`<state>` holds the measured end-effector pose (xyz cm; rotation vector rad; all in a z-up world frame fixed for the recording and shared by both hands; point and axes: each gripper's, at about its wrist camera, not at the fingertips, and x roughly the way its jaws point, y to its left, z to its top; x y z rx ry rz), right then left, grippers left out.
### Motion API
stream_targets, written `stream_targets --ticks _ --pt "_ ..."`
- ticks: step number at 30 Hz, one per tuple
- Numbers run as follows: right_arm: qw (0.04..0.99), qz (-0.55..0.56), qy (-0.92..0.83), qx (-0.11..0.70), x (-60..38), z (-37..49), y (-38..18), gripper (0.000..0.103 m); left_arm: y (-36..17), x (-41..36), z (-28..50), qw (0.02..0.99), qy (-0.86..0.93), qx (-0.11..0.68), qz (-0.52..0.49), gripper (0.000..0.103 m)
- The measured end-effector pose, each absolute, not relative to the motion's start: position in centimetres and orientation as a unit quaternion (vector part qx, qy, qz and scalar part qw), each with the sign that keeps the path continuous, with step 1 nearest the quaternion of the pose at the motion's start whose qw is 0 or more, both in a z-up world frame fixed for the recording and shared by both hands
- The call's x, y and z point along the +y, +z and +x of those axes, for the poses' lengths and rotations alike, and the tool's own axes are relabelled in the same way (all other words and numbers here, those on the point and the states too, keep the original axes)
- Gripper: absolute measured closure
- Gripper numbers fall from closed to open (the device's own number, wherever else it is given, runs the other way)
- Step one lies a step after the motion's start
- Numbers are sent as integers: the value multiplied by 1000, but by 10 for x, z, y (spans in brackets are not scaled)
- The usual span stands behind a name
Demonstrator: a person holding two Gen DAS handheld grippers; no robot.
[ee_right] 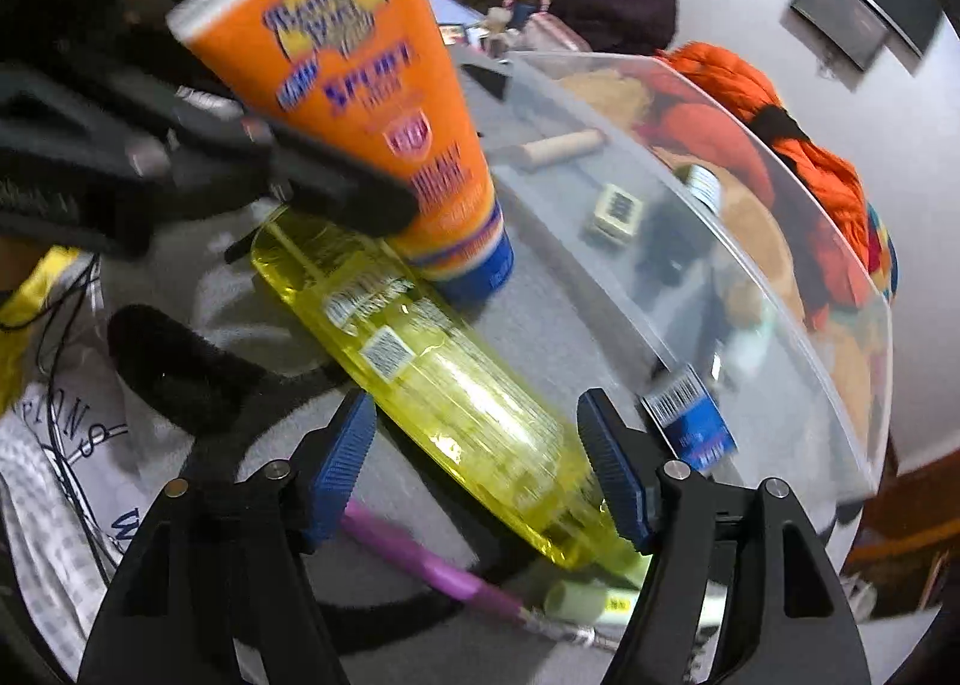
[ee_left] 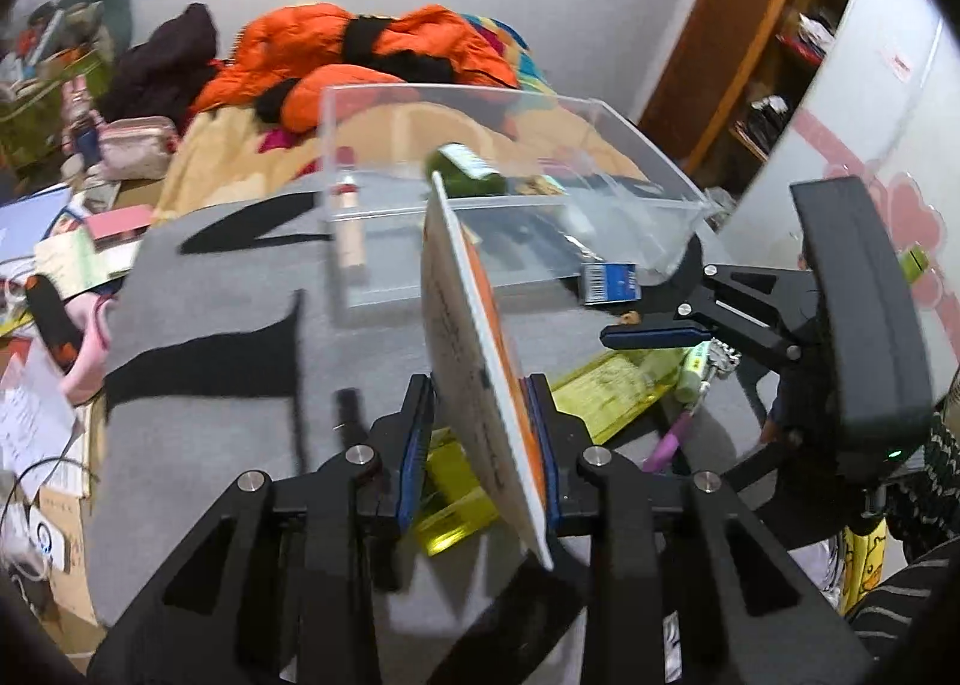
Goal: Organize objects
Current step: 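Grasp the orange sunscreen tube with the left tool while the right tool grasps the yellow bottle, then carry the sunscreen tube and yellow bottle into the clear box and release both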
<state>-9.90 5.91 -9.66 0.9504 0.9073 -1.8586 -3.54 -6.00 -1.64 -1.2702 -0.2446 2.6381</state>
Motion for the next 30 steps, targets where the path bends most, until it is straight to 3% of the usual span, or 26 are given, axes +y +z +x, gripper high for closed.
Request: stream_targets --ticks 7,13,17,18,19,20,26,30 --pt "416 365 -732 398 45 -89 -104 39 -10 -89 -18 57 906 -85 -412 73" --pt "412 349 -734 411 44 -79 -106 48 -9 -104 -12 32 908 -81 -410 73" --pt "412 348 -738 405 51 -75 -100 60 -6 -114 -7 19 911 -86 -403 74" --pt "414 349 -739 401 52 -75 -98 64 -5 -116 -6 15 912 -86 -400 78" --pt "415 348 -742 395 54 -74 -95 66 -3 -118 -5 14 914 -87 -396 100" --pt "412 345 -747 391 56 -75 -92 69 -2 -119 -5 17 914 -91 -395 103" --pt "404 347 -760 373 58 -88 -89 72 -5 -112 -8 19 912 -72 -403 102" --pt "406 344 -765 361 60 -89 -85 73 -22 -115 -13 4 901 -71 -428 92"
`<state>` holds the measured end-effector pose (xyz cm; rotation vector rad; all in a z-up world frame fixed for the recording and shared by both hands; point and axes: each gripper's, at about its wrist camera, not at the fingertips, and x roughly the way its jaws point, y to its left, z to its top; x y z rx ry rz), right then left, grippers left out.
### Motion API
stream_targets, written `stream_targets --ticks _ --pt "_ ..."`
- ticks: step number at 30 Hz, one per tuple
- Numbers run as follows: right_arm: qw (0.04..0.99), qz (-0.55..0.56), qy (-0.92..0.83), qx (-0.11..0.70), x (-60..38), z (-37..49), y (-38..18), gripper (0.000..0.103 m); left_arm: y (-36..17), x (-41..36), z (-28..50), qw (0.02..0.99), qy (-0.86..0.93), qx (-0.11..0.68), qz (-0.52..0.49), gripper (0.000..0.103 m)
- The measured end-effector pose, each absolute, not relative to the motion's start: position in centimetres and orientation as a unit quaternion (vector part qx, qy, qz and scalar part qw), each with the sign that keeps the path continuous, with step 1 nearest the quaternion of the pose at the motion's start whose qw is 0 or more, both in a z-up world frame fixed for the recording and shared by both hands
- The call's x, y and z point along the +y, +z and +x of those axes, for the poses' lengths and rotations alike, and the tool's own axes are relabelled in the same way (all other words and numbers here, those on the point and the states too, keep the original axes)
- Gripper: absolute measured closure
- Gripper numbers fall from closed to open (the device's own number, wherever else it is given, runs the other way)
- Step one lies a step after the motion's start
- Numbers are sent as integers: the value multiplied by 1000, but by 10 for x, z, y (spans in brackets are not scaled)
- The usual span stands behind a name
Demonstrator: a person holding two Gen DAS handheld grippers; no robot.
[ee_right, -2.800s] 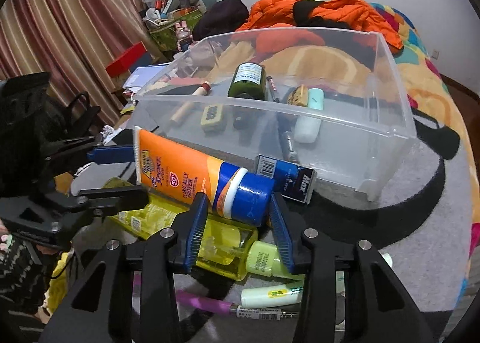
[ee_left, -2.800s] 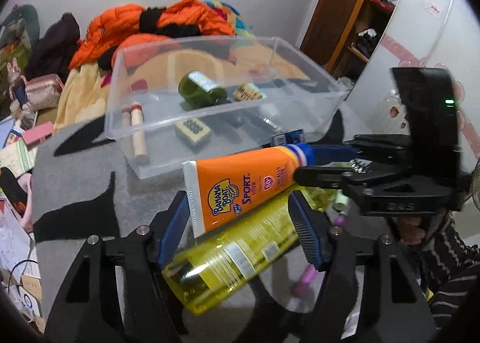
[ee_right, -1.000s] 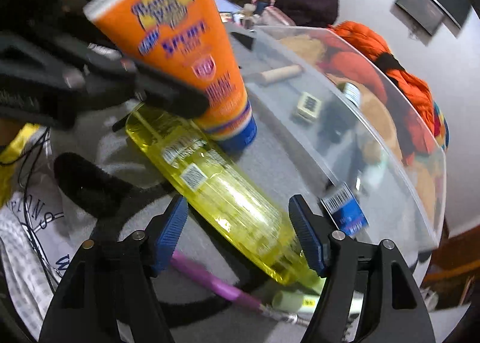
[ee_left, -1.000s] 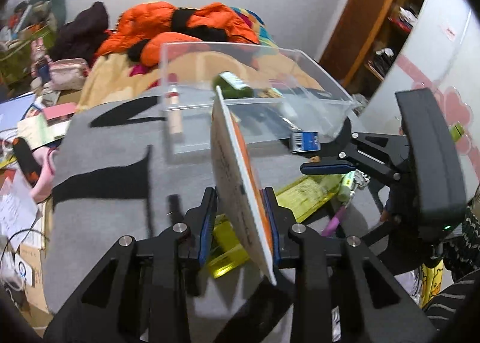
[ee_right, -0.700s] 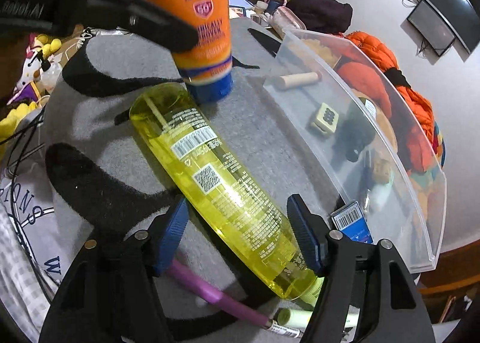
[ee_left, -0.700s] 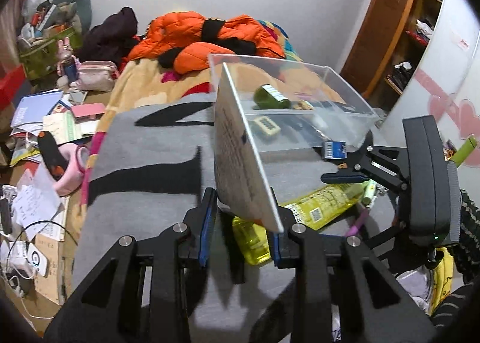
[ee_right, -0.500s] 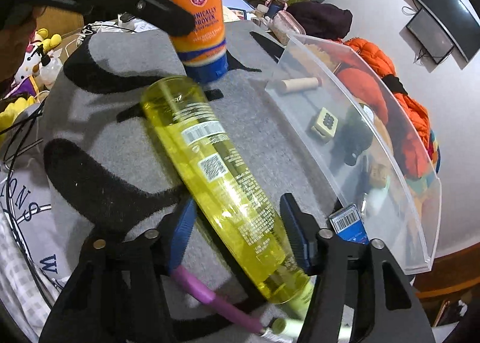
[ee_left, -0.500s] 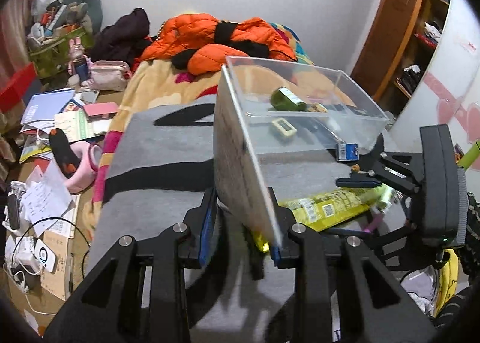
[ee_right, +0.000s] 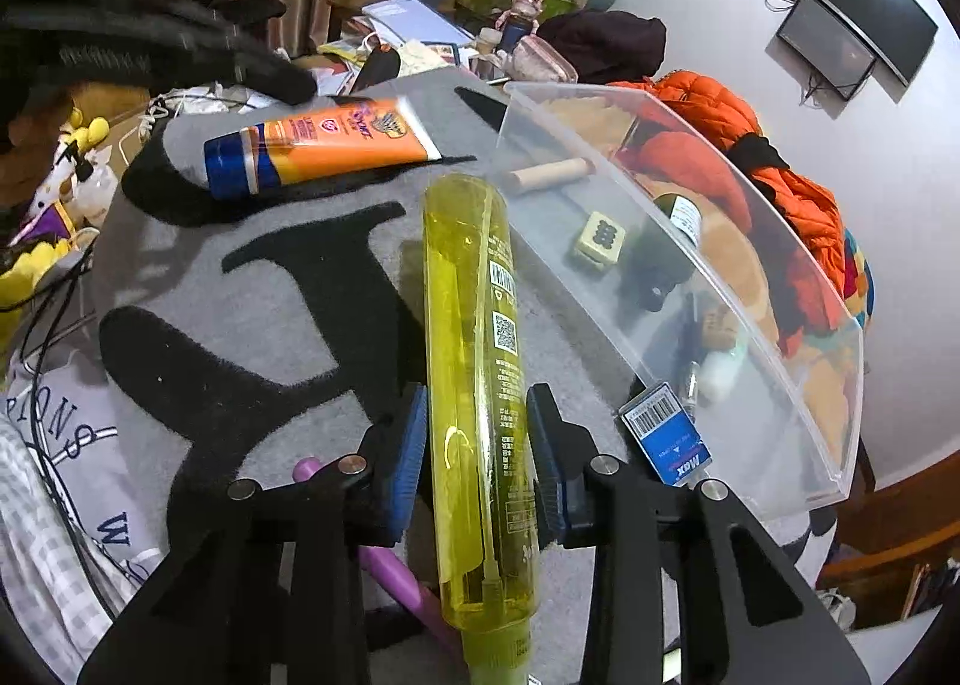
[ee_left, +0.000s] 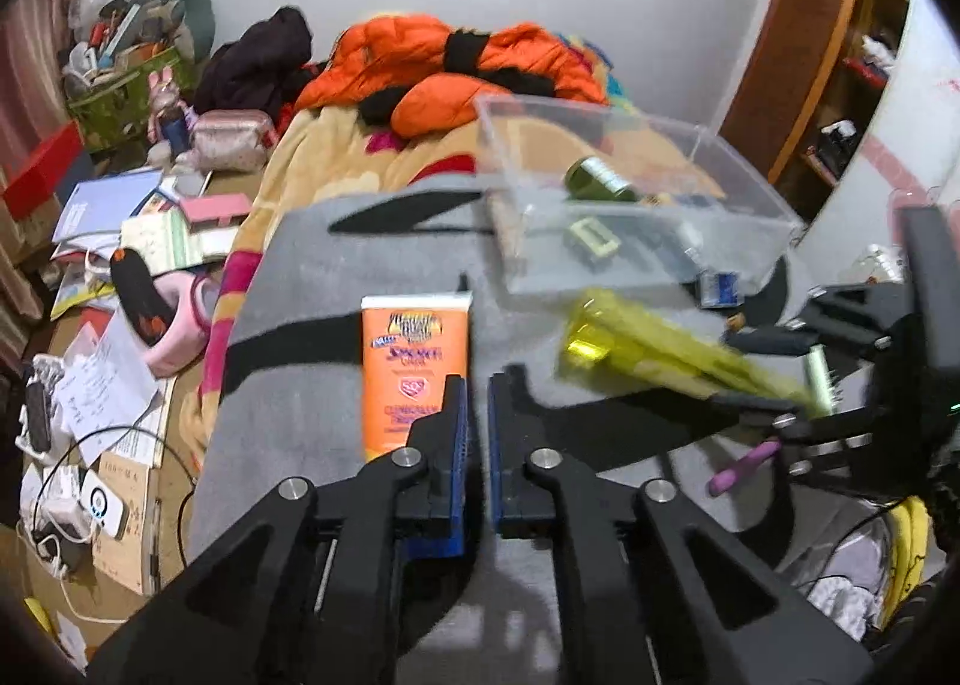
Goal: Organize objects
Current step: 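Carry the sunscreen tube and yellow bottle into the clear box and release both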
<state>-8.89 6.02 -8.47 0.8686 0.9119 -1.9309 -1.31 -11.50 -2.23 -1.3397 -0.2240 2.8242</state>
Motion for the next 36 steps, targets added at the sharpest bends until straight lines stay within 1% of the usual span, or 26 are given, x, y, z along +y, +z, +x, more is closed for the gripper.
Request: stream_targets --ticks 1,2,4,5,6,9,12,13,17,19,25,29,32,36 --pt "406 342 -768 358 61 -88 -82 73 -27 -118 -15 -3 898 -71 -433 84" --pt "407 340 -769 356 61 -88 -80 73 -31 -122 -16 -14 897 -71 -437 80" --pt "409 337 -775 344 65 -89 -73 73 -37 -130 -17 -25 894 -75 -440 66" --pt "411 336 -776 340 66 -89 -70 73 -41 -136 -19 -25 892 -81 -444 62" --pt "412 333 -780 333 68 -89 -65 73 -44 -139 -19 -26 890 -85 -447 55" --pt "414 329 -786 320 70 -89 -56 73 -54 -147 -25 -9 882 -105 -460 51" --pt "415 328 -790 310 70 -91 -51 73 -60 -143 -33 10 874 -106 -474 50" --pt "415 330 -790 308 69 -92 -51 73 -63 -139 -37 18 872 -101 -479 49" --pt "415 334 -788 308 69 -92 -53 73 -73 -123 -48 16 871 -64 -487 48" --pt "415 334 -789 306 71 -91 -53 73 -73 -115 -49 7 874 -42 -484 55" --pt "414 327 -802 280 86 -90 -41 73 -63 -109 -39 -7 884 -42 -466 57" --pt "411 318 -813 262 96 -92 -30 73 -44 -112 -29 -12 894 -58 -444 59" --pt "409 309 -821 251 102 -93 -20 73 -27 -114 -26 -13 903 -67 -424 63" --pt "405 297 -831 240 106 -96 -8 73 -10 -113 -27 -5 911 -75 -407 74"
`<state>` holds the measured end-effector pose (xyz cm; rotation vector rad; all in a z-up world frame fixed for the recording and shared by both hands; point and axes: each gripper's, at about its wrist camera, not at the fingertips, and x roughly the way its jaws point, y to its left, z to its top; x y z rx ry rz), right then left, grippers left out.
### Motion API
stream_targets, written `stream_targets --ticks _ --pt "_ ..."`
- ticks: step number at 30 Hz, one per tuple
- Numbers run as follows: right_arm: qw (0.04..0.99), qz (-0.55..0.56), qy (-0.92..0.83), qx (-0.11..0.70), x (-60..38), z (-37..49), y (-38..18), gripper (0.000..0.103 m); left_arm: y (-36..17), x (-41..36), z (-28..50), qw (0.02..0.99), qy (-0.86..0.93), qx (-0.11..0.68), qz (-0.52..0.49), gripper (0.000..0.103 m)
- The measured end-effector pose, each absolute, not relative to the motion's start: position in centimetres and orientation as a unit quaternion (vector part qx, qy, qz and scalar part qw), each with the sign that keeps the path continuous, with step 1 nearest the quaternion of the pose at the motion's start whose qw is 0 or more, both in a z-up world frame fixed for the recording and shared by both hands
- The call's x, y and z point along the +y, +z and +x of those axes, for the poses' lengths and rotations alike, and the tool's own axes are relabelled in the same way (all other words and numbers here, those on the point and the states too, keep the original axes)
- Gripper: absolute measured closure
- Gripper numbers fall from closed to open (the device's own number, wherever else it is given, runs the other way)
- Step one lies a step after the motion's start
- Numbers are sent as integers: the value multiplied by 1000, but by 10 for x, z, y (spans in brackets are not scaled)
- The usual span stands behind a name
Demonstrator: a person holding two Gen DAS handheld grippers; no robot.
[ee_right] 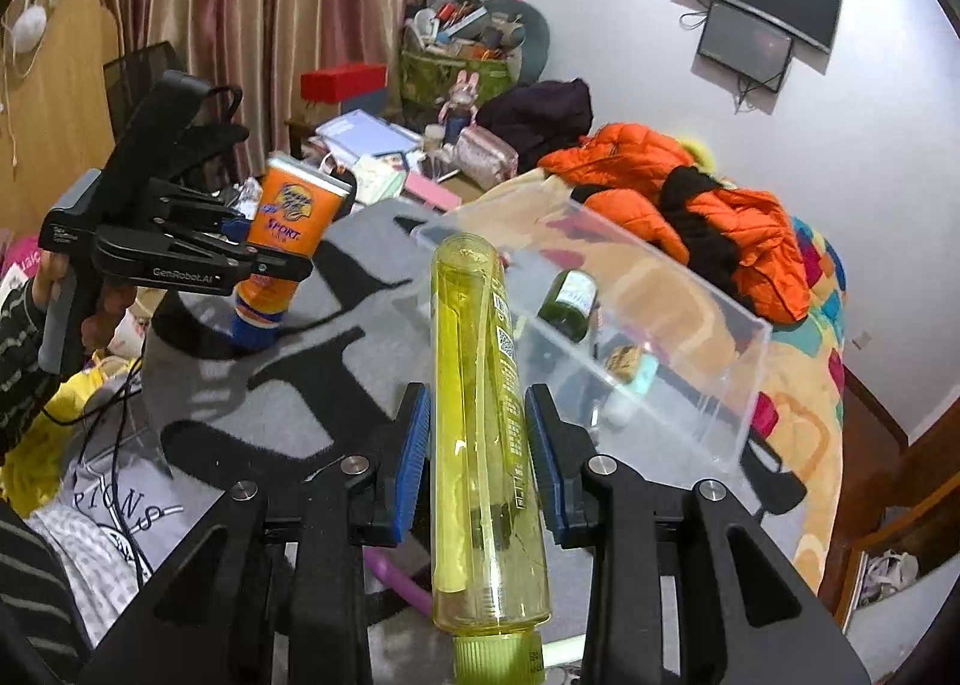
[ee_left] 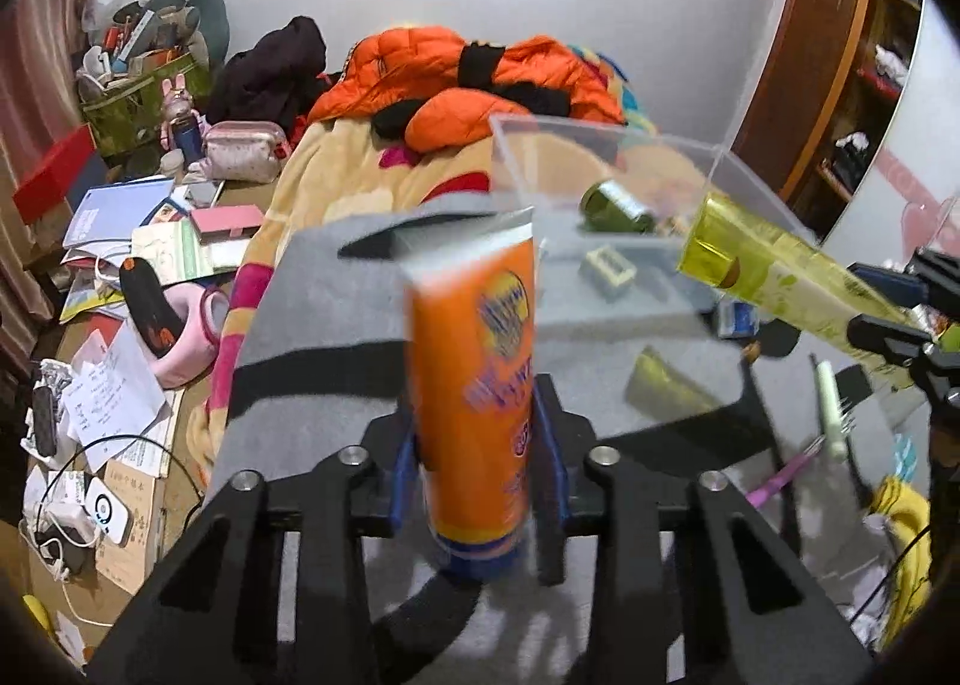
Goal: Organize objects
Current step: 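Carry the sunscreen tube and yellow bottle into the clear box and release both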
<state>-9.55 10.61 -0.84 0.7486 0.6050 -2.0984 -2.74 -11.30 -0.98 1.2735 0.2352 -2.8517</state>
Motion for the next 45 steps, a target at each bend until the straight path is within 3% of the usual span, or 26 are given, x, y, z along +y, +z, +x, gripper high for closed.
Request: stream_targets --ticks 6,31,45 --pt "394 283 -844 227 112 -104 5 73 0 -106 -40 -7 -918 84 388 79" --pt "367 278 -862 211 107 -170 16 73 76 -86 -79 -44 -943 90 318 80" --pt "363 322 -843 234 87 -216 -21 73 44 -84 -147 -35 -925 99 364 80"
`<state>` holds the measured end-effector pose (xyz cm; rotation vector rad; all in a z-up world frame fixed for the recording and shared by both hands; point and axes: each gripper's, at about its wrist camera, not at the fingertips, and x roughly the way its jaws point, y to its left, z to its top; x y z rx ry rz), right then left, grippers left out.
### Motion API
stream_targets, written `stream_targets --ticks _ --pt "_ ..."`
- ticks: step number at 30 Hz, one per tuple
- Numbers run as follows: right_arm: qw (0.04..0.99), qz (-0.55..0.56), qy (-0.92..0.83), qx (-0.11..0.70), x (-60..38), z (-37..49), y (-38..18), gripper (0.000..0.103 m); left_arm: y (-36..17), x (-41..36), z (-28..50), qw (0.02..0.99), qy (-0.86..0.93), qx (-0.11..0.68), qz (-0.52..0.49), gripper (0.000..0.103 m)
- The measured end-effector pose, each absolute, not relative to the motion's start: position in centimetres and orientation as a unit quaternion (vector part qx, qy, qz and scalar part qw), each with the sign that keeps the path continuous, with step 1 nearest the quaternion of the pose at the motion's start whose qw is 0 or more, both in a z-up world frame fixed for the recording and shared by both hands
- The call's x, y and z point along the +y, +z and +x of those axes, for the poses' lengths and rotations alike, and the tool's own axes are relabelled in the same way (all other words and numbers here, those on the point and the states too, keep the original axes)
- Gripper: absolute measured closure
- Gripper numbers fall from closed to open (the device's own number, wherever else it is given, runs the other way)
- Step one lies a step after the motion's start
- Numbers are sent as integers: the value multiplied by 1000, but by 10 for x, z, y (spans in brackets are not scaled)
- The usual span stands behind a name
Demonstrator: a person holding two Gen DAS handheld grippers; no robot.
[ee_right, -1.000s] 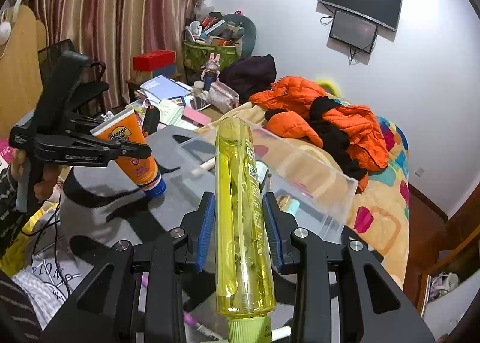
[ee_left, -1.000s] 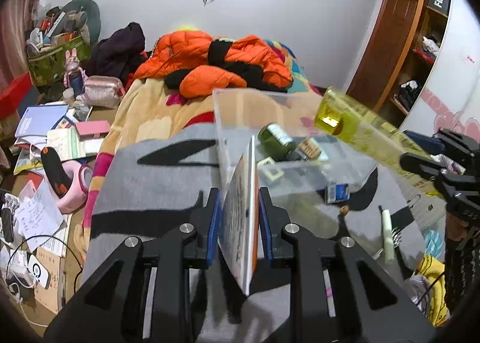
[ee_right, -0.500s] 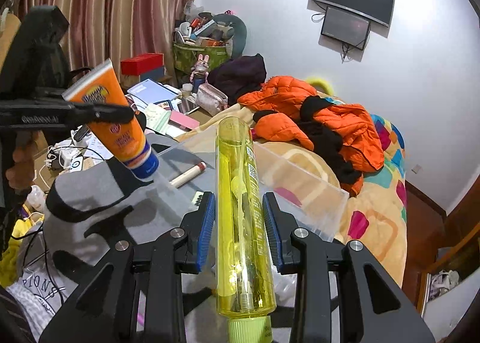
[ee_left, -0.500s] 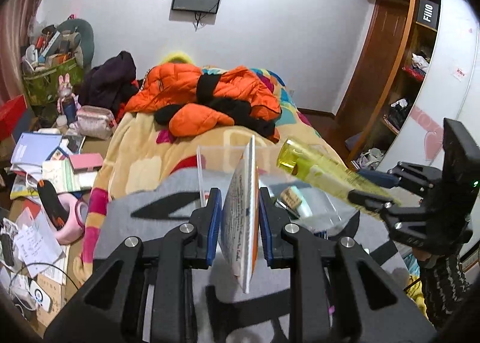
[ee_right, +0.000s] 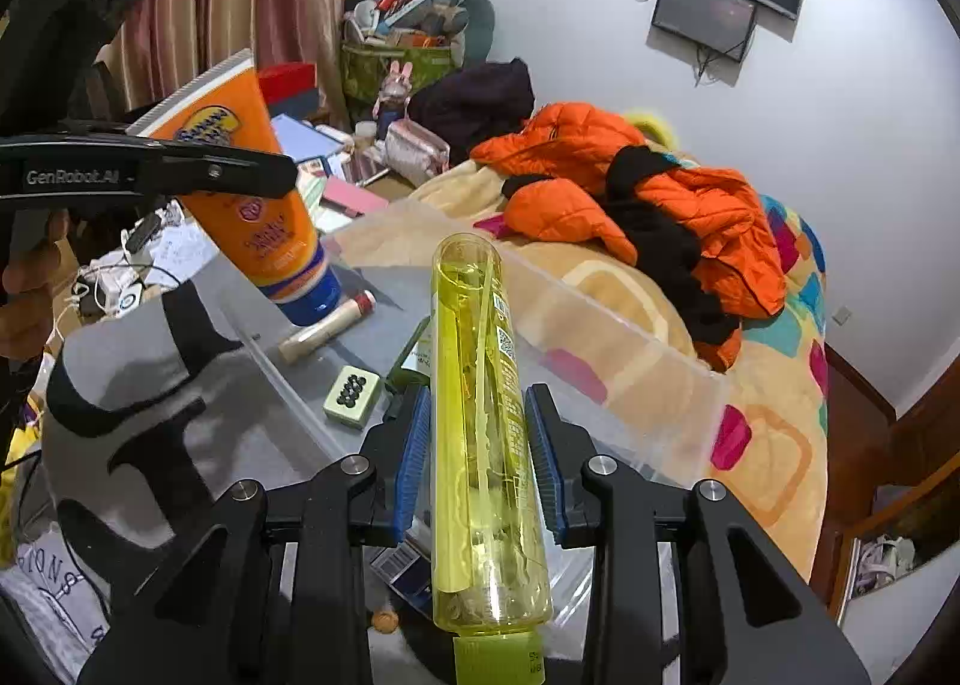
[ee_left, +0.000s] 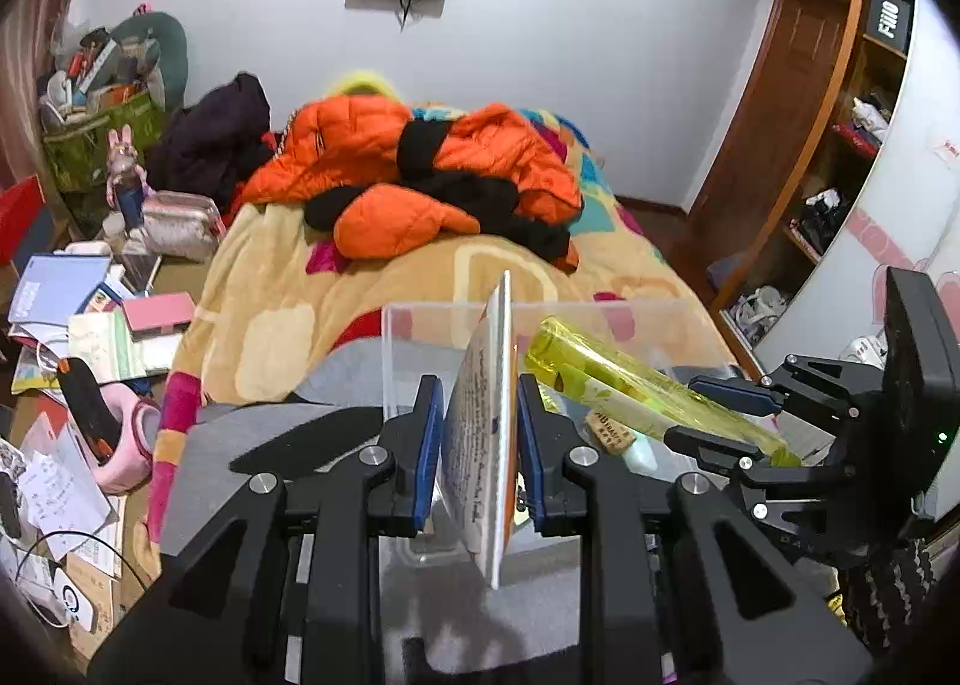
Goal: Organize objects
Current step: 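Carry the sunscreen tube and yellow bottle into the clear box and release both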
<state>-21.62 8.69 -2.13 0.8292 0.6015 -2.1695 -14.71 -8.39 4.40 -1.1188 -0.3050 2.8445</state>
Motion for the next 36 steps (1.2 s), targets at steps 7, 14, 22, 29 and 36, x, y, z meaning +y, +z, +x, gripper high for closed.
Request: stream_targets --ticks 7,14,22,29,36 --pt "366 326 -837 243 80 -226 -27 73 18 -79 -171 36 912 -99 -397 80" --pt "352 338 -832 264 73 -236 -37 73 13 -80 -180 31 909 -105 -402 79" --pt "349 341 -832 264 74 -236 -38 73 10 -81 -179 2 910 -81 -407 73" --pt "355 333 -833 262 77 -224 -31 73 15 -83 -167 3 914 -75 -399 64" --pt "356 334 -836 249 85 -211 -27 71 25 -74 -152 9 921 -58 -385 52"
